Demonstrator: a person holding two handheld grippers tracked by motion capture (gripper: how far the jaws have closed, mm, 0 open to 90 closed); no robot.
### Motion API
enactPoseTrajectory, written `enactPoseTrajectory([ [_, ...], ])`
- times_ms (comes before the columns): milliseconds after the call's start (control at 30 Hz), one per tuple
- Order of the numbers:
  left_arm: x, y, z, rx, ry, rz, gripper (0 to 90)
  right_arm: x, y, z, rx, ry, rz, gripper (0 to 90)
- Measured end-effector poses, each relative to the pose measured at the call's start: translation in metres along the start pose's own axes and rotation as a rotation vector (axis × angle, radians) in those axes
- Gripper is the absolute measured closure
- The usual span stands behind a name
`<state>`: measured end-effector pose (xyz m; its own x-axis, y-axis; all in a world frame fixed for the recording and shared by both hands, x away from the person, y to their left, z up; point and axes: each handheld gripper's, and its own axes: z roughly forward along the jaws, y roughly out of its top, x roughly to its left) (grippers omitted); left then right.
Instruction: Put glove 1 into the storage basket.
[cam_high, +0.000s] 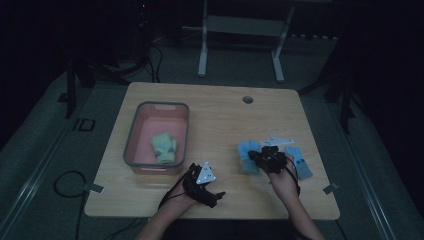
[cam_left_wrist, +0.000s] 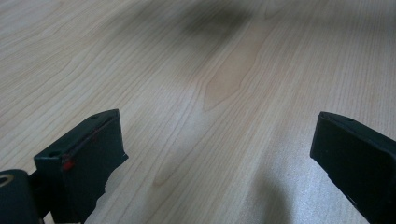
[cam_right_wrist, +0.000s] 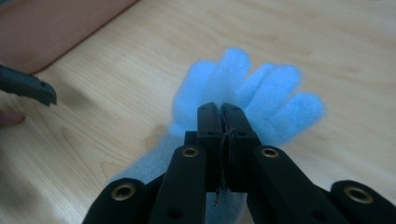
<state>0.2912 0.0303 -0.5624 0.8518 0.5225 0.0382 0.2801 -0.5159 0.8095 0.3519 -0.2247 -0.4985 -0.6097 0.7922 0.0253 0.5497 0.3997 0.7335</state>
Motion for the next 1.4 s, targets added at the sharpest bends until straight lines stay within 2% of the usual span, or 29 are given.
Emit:
enactPoseTrajectory([
  [133, 0.0, 0.0, 0.0, -0.002, 0.0, -0.001, 3.1, 0.002, -0.009, 0.016, 0.037, 0.011, 0.002, 87.1],
  [267, 0.0, 0.0, 0.0, 0.0, -0.002, 0.002, 3.1, -0.001, -0.012, 0.028, 0.06, 0.009, 0.012, 86.4],
  [300, -0.001, 0.0, 0.0, 0.003, 0.001, 0.005, 3.1, -0.002, -0.013, 0.03, 0.064, -0.001, 0.001, 85.6],
  [433, 0.0, -0.001, 0.0, 0.003, 0.003, 0.004, 3.1, -0.004, -0.02, 0.04, 0.101, -0.007, 0.004, 73.4],
  [533, 0.0, 0.0, 0.0, 0.003, 0.002, 0.004, 3.1, -0.005, -0.025, 0.043, 0.101, 0.003, 0.005, 72.4],
  [733, 0.0, -0.001, 0.001, 0.008, 0.002, 0.008, 3.1, -0.007, -0.019, 0.032, 0.075, 0.011, 0.003, 68.4],
  [900, 0.0, -0.001, 0.001, 0.004, -0.003, 0.002, 3.1, -0.015, -0.014, 0.019, 0.05, 0.005, -0.012, 63.6],
  [1200, 0.001, -0.001, 0.001, 0.007, 0.005, 0.008, 3.1, -0.045, -0.02, -0.006, 0.024, -0.013, -0.038, 63.0],
  [1400, 0.001, -0.002, 0.001, 0.01, 0.002, 0.008, 3.1, -0.072, -0.028, -0.024, 0.021, -0.042, -0.025, 63.1],
])
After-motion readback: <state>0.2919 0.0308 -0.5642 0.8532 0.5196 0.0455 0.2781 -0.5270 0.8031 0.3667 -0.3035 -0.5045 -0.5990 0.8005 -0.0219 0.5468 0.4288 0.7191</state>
